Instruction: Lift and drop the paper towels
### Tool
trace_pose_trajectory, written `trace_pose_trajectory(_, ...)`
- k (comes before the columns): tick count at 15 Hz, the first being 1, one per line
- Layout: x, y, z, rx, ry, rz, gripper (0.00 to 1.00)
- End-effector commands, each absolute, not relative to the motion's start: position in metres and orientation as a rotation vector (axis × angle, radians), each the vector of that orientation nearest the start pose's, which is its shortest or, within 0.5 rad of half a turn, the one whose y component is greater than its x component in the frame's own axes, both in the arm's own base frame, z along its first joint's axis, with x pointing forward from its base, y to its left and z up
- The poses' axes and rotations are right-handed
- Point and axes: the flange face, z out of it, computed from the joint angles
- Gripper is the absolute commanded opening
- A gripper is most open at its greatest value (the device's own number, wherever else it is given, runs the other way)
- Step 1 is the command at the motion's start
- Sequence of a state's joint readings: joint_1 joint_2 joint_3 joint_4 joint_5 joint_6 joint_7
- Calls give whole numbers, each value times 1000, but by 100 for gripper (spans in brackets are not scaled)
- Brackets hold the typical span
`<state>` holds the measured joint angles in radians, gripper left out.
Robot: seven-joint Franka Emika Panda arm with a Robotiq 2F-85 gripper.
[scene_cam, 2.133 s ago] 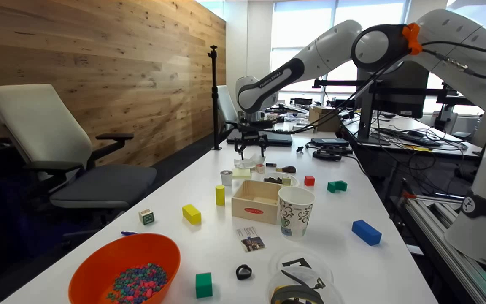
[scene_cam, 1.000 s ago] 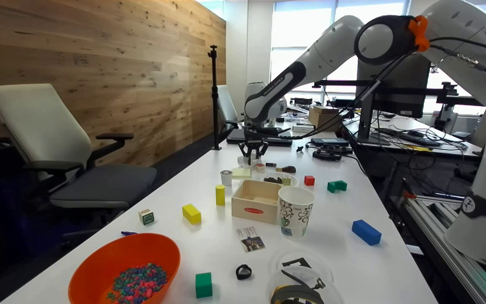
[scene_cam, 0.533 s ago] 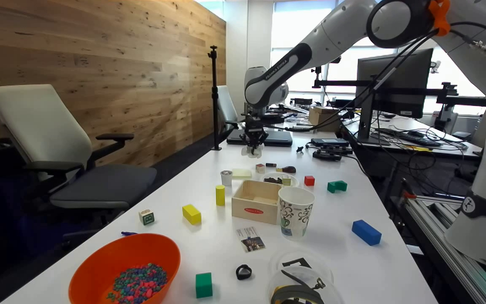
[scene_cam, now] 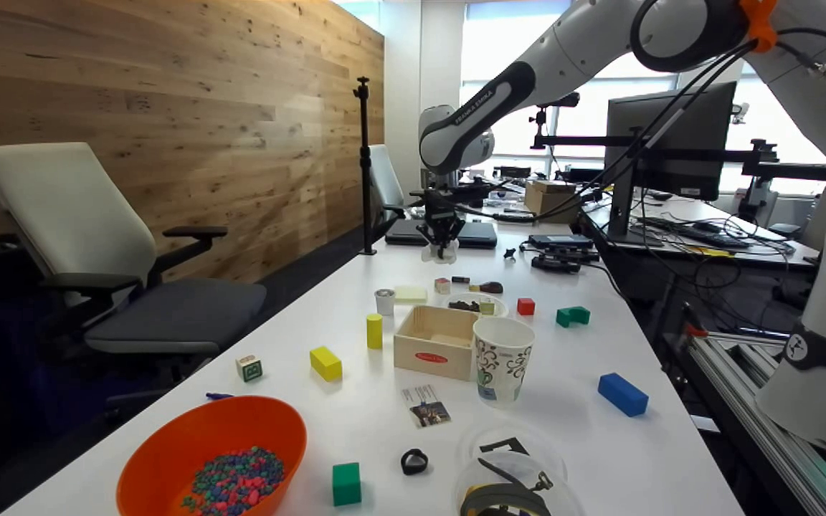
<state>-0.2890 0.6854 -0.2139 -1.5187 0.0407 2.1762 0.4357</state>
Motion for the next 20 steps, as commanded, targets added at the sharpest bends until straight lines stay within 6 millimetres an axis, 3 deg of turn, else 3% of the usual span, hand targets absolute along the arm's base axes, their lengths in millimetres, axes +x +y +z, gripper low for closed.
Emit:
trace_pose_trajectory(1, 630, -330, 246, -2848, 1479, 25, 1)
trace_pose_trajectory(5, 631, -332, 228, -2821, 1503, 23, 1)
trace_pose_trajectory(10, 635, -336, 222, -2819, 1527, -68, 1)
trace_pose_trajectory(11, 635, -337, 220, -2819, 1535, -76, 18)
trace_pose_trajectory(12, 634, -338, 219, -2816, 1541, -80, 29)
trace_pose_trajectory(15, 633, -339, 223, -2814, 1533, -99, 48)
trace_pose_trajectory(20, 630, -336, 251, -2868, 1455, -111, 83)
